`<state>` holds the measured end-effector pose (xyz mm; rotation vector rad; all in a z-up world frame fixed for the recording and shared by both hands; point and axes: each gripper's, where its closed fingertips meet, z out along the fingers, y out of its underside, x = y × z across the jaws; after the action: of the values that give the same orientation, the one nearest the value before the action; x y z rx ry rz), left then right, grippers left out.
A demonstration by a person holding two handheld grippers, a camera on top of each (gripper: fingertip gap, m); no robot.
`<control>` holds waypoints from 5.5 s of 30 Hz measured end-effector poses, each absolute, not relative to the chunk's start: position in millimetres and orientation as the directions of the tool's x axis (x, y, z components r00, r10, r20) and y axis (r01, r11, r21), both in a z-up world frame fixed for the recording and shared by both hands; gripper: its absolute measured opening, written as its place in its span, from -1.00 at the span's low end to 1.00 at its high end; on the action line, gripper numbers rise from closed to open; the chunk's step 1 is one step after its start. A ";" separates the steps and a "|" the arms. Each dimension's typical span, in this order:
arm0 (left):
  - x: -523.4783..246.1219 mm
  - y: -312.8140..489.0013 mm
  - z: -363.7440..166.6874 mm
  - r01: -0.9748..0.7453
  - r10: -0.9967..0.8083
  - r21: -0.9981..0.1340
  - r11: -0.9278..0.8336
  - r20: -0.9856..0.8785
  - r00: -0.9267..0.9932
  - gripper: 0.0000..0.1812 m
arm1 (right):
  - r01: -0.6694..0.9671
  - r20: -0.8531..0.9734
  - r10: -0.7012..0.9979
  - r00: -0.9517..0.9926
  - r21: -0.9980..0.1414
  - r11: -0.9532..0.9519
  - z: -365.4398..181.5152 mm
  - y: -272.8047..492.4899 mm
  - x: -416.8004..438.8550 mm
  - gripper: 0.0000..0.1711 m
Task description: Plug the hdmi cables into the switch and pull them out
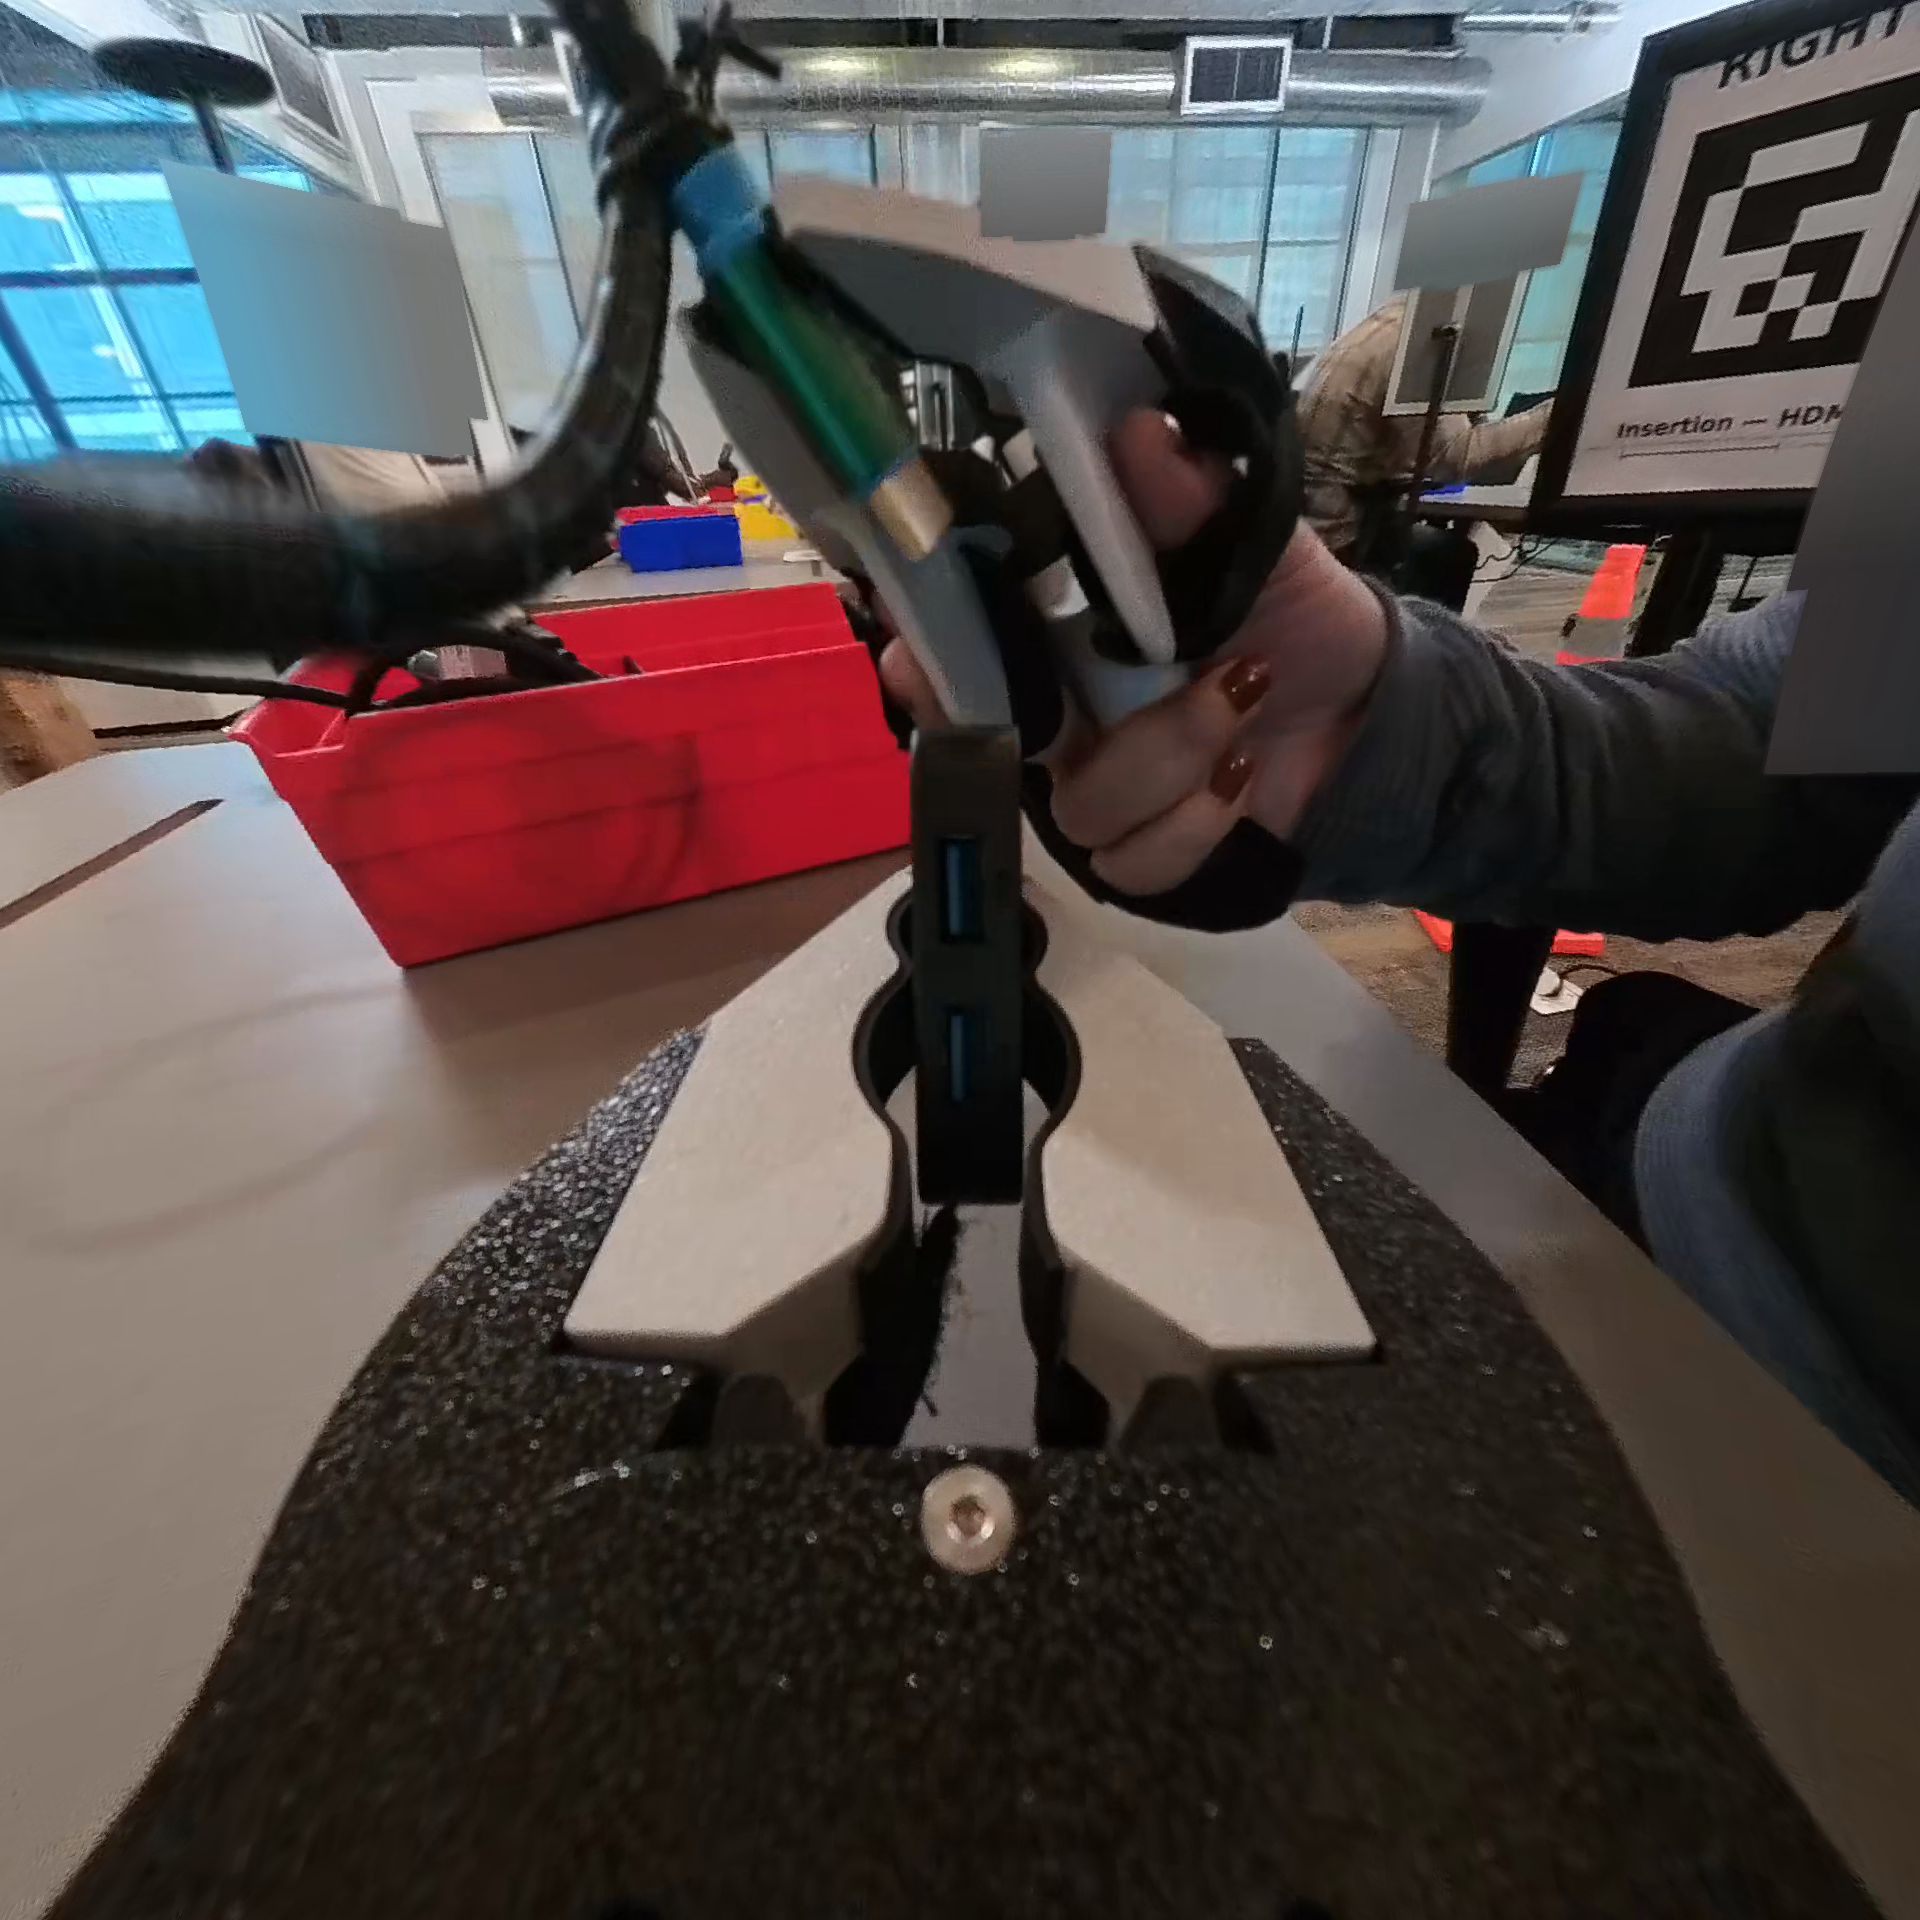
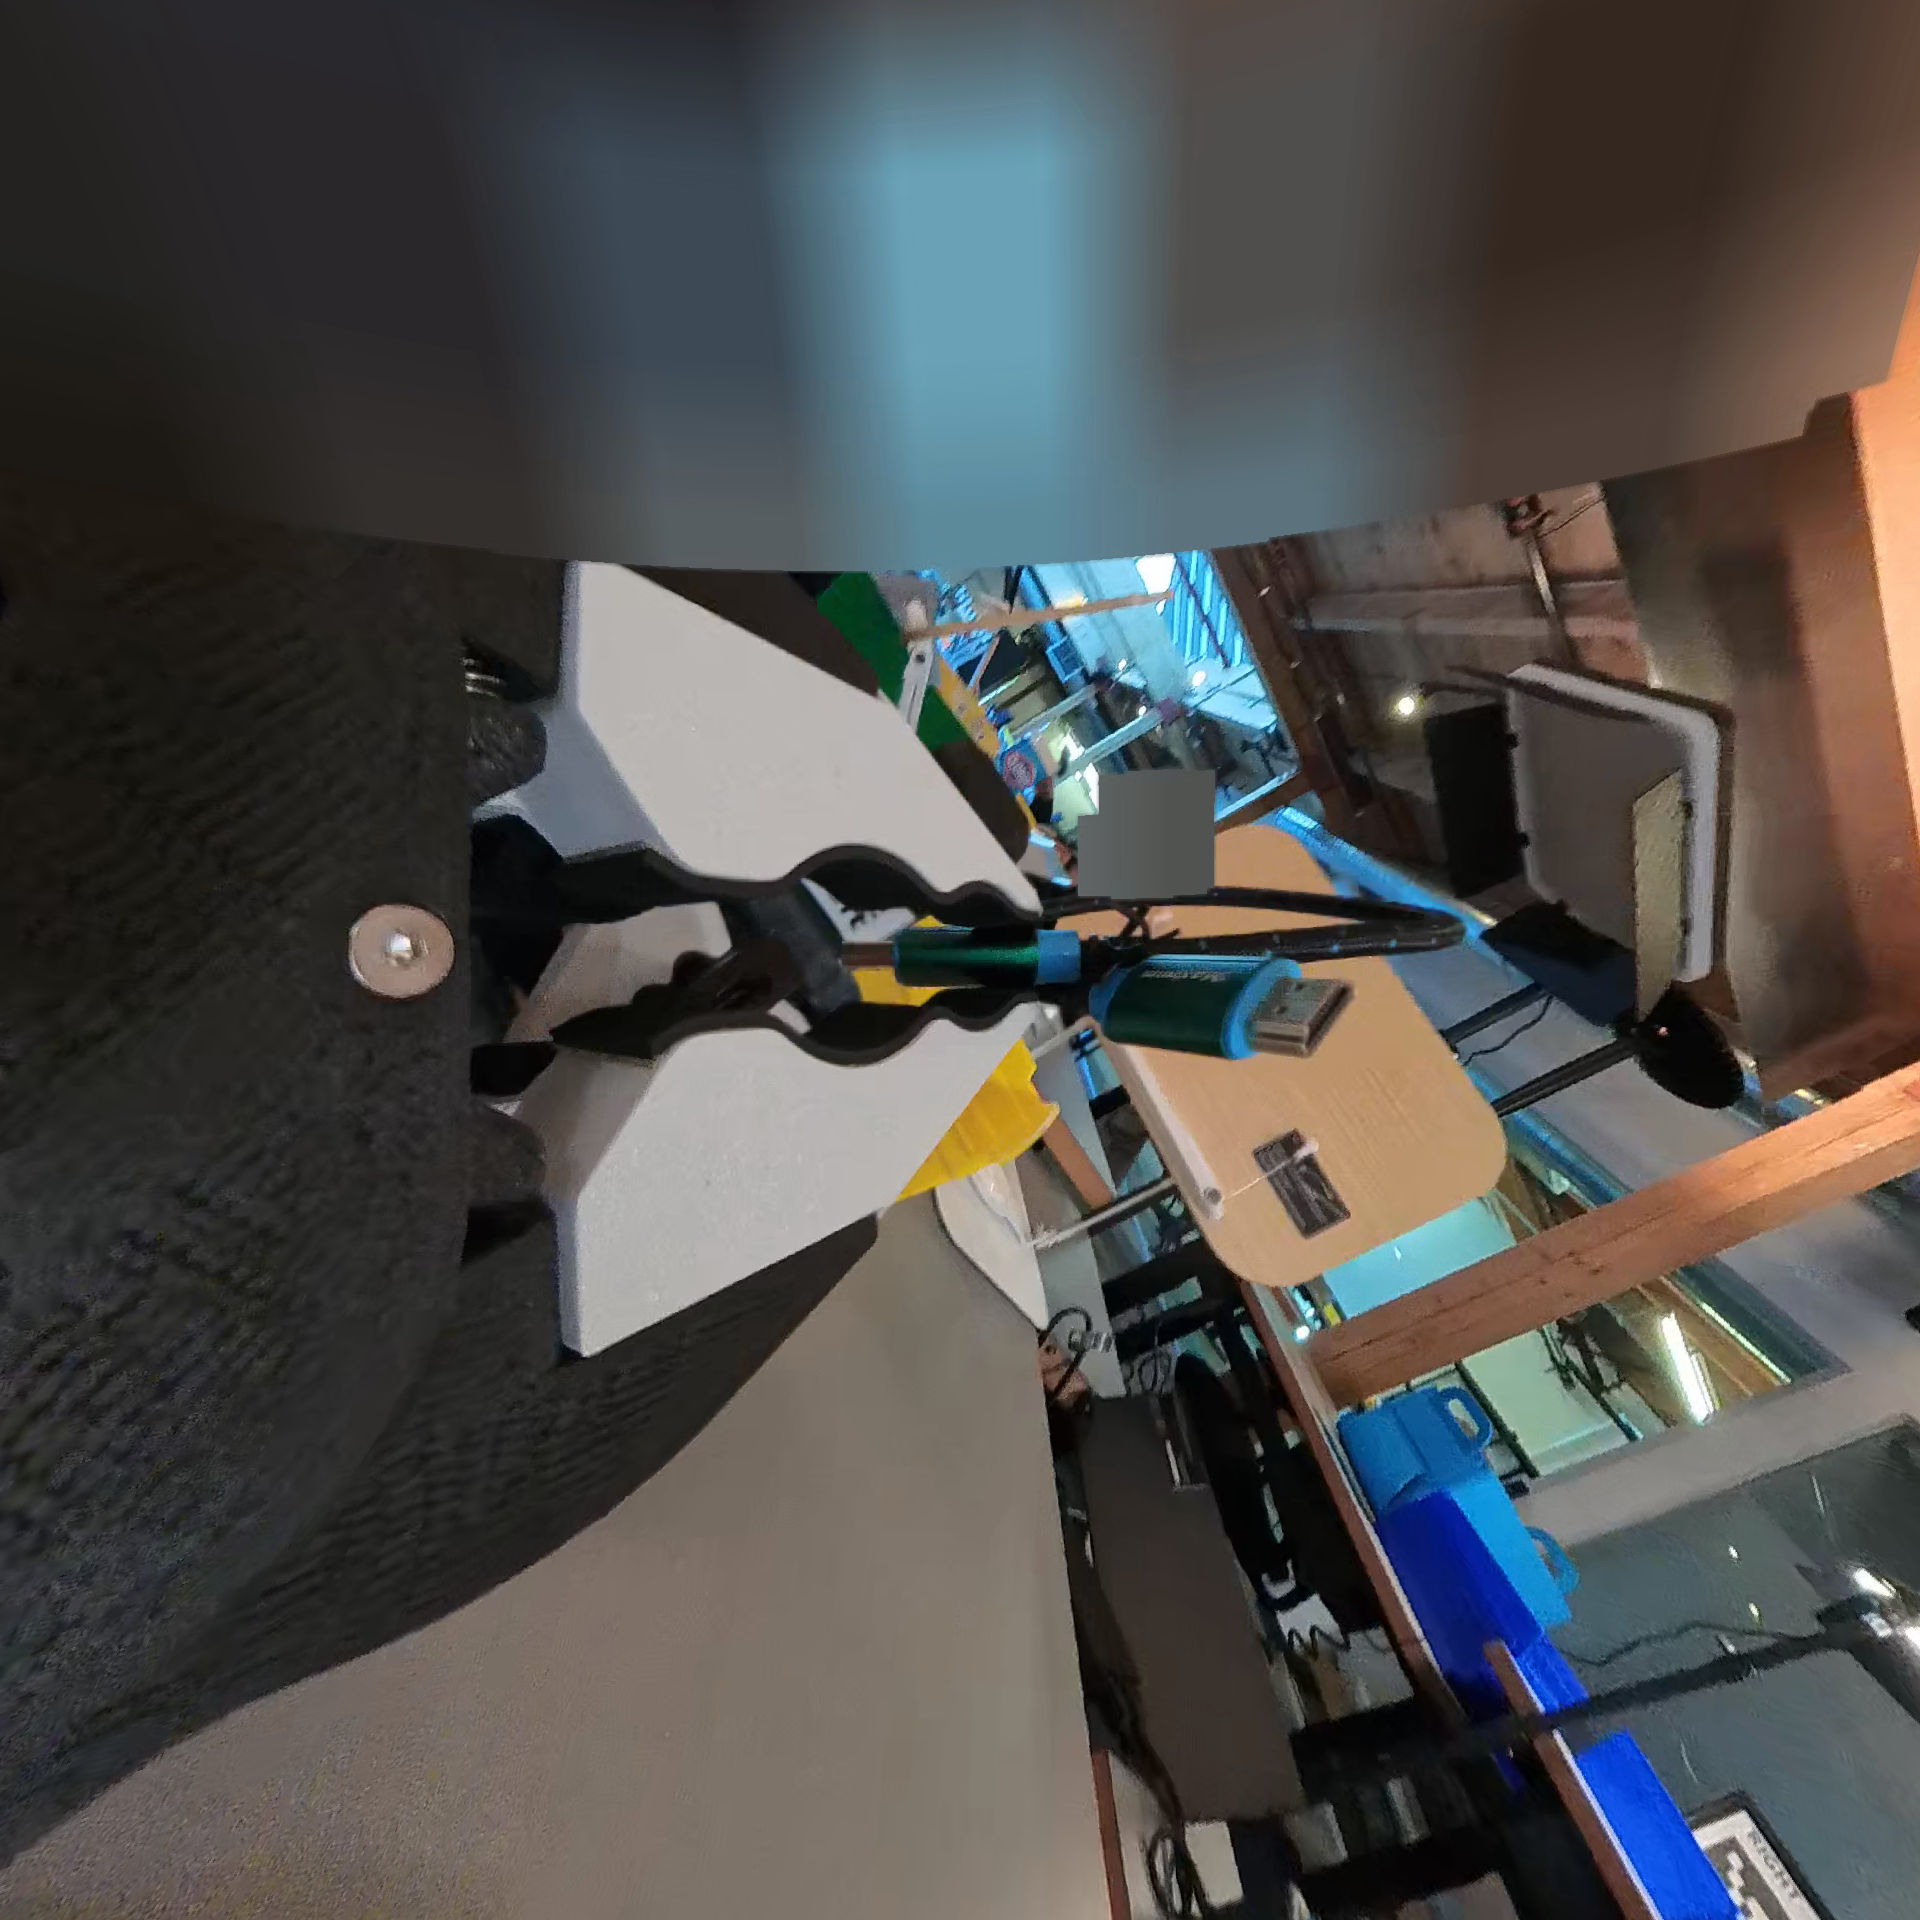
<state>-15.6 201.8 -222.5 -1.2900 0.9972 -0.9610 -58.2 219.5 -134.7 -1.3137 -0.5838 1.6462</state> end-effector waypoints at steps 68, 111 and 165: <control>-146.5 294.3 -230.8 -0.899 -0.031 -0.428 0.097 -0.904 0.427 -0.87 | -0.616 -0.812 0.374 0.448 -0.584 -0.529 -244.2 253.2 23.5 -0.89; -102.2 276.5 -243.0 -0.936 -0.016 -0.202 0.288 -0.978 0.206 -0.86 | 0.898 0.615 0.768 -0.177 -0.219 0.382 -279.9 242.7 -18.4 -0.88; -101.4 267.7 -284.1 -0.912 -0.076 0.016 0.411 -0.996 -0.051 -0.87 | 0.673 -0.357 0.921 -0.157 -0.721 -0.165 -297.5 216.9 -41.2 -0.94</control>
<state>-101.4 267.7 -284.1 -0.9329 1.4662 0.8734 -41.2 216.9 -297.5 -1.8230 -1.8136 1.2289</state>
